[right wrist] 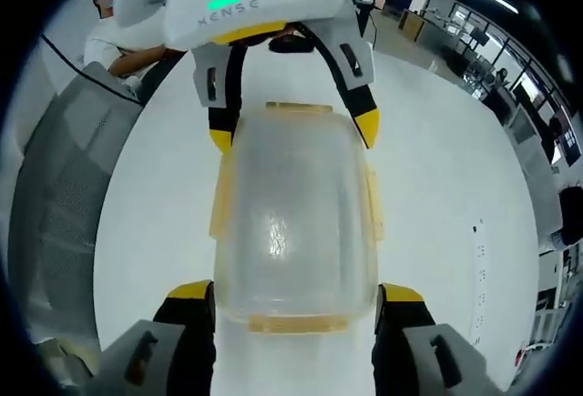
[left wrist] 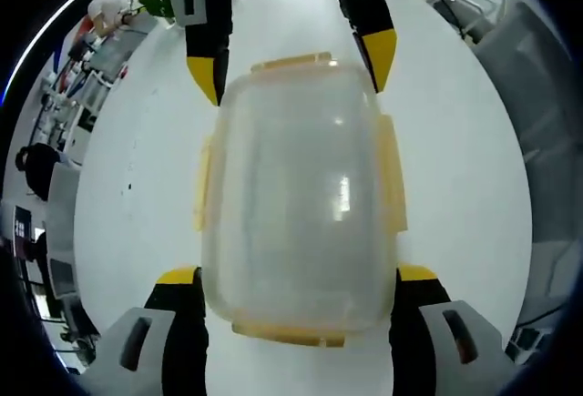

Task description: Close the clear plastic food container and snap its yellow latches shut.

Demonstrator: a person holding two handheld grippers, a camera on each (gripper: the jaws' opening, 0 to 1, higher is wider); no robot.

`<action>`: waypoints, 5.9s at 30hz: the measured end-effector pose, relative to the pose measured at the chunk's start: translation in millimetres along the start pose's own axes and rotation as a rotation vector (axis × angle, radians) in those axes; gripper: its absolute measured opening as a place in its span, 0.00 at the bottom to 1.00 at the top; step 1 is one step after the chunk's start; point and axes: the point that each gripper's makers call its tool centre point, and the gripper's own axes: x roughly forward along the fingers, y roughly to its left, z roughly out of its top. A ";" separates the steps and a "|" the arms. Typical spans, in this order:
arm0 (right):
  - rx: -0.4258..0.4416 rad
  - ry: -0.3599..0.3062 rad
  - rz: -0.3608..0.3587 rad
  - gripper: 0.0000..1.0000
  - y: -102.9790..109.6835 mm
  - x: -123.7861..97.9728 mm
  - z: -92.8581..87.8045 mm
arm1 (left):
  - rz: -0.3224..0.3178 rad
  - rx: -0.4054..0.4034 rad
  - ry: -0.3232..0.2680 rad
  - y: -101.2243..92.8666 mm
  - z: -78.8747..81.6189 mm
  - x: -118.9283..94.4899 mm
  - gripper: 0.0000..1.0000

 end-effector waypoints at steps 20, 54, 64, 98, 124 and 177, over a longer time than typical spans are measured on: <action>-0.003 -0.004 0.002 0.70 -16.7 6.9 13.7 | 0.008 0.004 0.010 16.3 -16.2 0.3 0.81; 0.109 -0.105 -0.090 0.87 -1.1 -3.5 9.6 | 0.096 -0.150 -0.103 11.7 -12.4 -20.7 0.86; 0.155 -0.121 -0.128 0.87 1.3 -13.1 8.9 | 0.122 -0.188 -0.134 4.8 -12.6 -28.2 0.86; 0.288 -0.230 -0.188 0.87 56.8 -32.8 11.1 | 0.197 -0.337 -0.249 -33.3 -17.7 -68.9 0.84; 0.453 -0.401 -0.343 0.88 111.1 -51.2 -13.2 | 0.284 -0.635 -0.415 -94.3 -39.9 -95.2 0.82; 0.675 -0.610 -0.556 0.91 197.6 -77.9 -50.5 | 0.429 -0.828 -0.577 -178.8 -48.4 -127.9 0.86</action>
